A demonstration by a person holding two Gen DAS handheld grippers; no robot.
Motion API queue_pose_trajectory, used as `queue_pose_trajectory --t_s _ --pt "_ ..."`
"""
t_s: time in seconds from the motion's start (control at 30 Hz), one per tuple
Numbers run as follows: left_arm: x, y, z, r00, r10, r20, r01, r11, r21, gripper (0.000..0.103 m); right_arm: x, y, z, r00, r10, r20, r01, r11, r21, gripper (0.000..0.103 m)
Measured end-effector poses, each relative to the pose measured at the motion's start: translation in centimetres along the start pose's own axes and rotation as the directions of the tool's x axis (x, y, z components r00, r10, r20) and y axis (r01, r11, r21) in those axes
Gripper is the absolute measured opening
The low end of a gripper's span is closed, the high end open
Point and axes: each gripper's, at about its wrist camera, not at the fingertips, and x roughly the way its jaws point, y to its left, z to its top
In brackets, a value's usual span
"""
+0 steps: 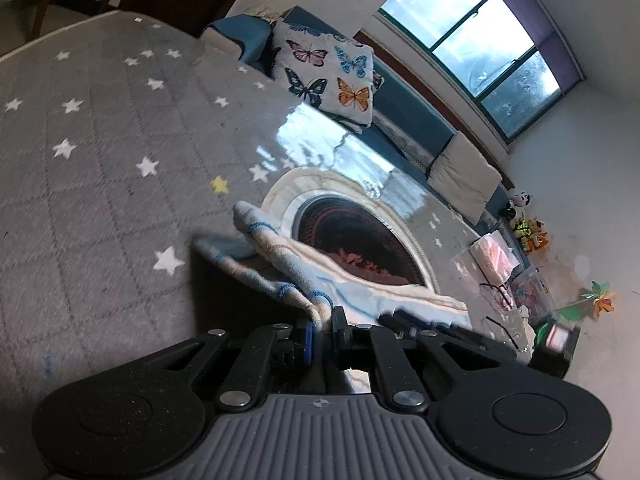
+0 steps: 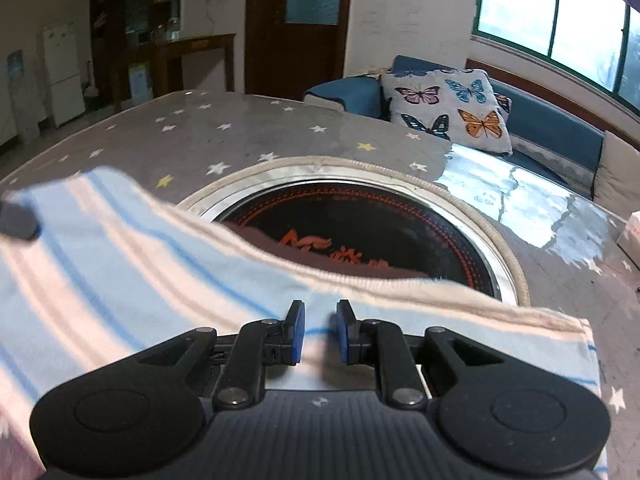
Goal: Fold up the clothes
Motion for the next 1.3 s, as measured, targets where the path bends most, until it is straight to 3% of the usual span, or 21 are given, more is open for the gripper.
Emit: queue_pose_trajectory --t_s 0.47,0.57,0.63,0.77,0.97,1.2,1.3 --pt "0.4 -6.8 1.1 1.0 -0.004 0.018 0.003 0.997 0.083 0.009 -8.0 2.5 -5.9 0.995 0.095 -0.006 -0.096 0.994 -0.055 0.024" --pt "0.9 -8.9 1.0 1.0 0.003 0.008 -0.004 0.994 0.113 0.009 -9.3 3.3 -7.1 0.996 0.091 0.011 -0.089 0.99 -0.11 0.024" --pt "1.3 -10.5 1.0 1.0 0.014 0.007 -0.015 0.99 0.141 0.009 -10.2 2.9 -7.7 0.994 0.107 0.02 -0.104 0.988 -0.113 0.029" --pt "2.9 -14.0 0.7 0.999 0.032 -0.006 -0.03 0.981 0.193 0.009 -11.9 0.6 -8.2 0.992 0.116 0.049 -0.114 0.993 -0.038 0.031" --pt "7.6 -18.9 -0.8 0.995 0.07 -0.071 -0.05 0.966 0.253 0.009 -14.8 -5.1 -9.1 0.994 0.04 0.099 -0.049 0.995 0.091 0.033" --pt "14.4 -23.6 -4.0 0.981 0.079 -0.176 -0.017 0.943 0.331 0.01 -16.6 -10.7 -11.3 0.996 -0.027 0.091 0.004 0.971 0.238 0.036" --pt "16.5 -24.4 -5.8 0.97 0.075 -0.233 0.015 0.93 0.366 0.016 -17.1 -12.3 -12.4 0.995 -0.043 0.086 0.017 0.959 0.283 0.036"
